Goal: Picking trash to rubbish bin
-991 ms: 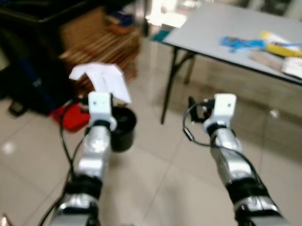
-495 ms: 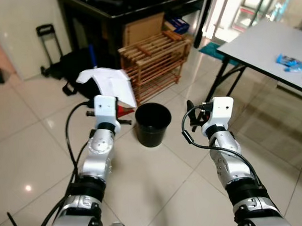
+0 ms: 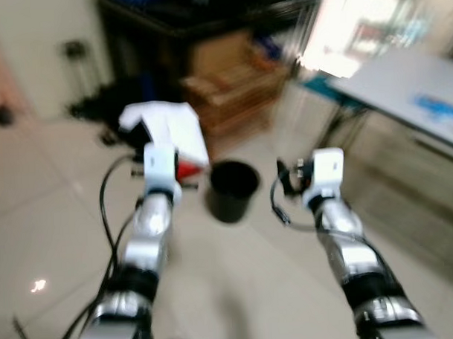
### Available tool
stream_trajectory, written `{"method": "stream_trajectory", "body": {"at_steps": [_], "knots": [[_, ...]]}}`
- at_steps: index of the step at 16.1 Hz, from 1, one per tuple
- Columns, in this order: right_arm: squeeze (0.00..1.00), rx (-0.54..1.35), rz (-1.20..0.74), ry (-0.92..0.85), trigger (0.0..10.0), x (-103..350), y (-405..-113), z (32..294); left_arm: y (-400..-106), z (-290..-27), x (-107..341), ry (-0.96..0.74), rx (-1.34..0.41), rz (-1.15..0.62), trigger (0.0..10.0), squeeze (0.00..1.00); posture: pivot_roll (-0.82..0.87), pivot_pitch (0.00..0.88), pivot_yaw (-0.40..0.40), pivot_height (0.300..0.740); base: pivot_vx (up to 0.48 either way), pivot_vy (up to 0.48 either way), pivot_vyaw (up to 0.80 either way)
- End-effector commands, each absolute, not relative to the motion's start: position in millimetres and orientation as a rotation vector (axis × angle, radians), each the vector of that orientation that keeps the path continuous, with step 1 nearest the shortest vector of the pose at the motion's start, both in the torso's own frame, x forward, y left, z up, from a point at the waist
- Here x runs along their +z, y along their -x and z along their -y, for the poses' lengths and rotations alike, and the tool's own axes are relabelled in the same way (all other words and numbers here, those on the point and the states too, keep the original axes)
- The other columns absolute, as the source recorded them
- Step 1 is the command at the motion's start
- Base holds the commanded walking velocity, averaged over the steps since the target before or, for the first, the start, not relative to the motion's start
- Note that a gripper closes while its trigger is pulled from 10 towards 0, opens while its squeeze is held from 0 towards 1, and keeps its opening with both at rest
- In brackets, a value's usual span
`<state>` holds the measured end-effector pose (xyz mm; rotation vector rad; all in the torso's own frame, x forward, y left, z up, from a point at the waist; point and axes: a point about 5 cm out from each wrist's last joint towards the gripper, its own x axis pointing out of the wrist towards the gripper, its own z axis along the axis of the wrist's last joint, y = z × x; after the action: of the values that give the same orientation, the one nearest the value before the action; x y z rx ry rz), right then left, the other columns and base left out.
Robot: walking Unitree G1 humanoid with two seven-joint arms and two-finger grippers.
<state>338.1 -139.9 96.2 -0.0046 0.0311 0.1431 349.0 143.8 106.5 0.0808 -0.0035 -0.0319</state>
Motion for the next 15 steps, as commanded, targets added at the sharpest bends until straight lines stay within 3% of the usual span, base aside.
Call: {"method": "stream_trajectory", "body": {"at_steps": [1,9,15], "knots": [[0.00,0.157,-0.043,0.014,10.0,96,-339,137,-351,-143,110,-0.089,-0.025,0.007,10.0,0.00,-0.07,0.076,-0.084,0.740,0.480,0.000,0.00],[0.00,0.161,-0.093,-0.020,10.0,87,-336,136,-351,-143,107,-0.095,-0.026,-0.002,10.0,0.00,-0.07,0.079,-0.084,0.740,0.462,0.000,0.00],[0.00,0.168,-0.131,-0.031,10.0,80,-335,135,-351,-142,107,-0.098,-0.036,-0.003,10.0,0.00,-0.07,0.081,-0.083,0.740,0.480,0.000,-0.78]]}}
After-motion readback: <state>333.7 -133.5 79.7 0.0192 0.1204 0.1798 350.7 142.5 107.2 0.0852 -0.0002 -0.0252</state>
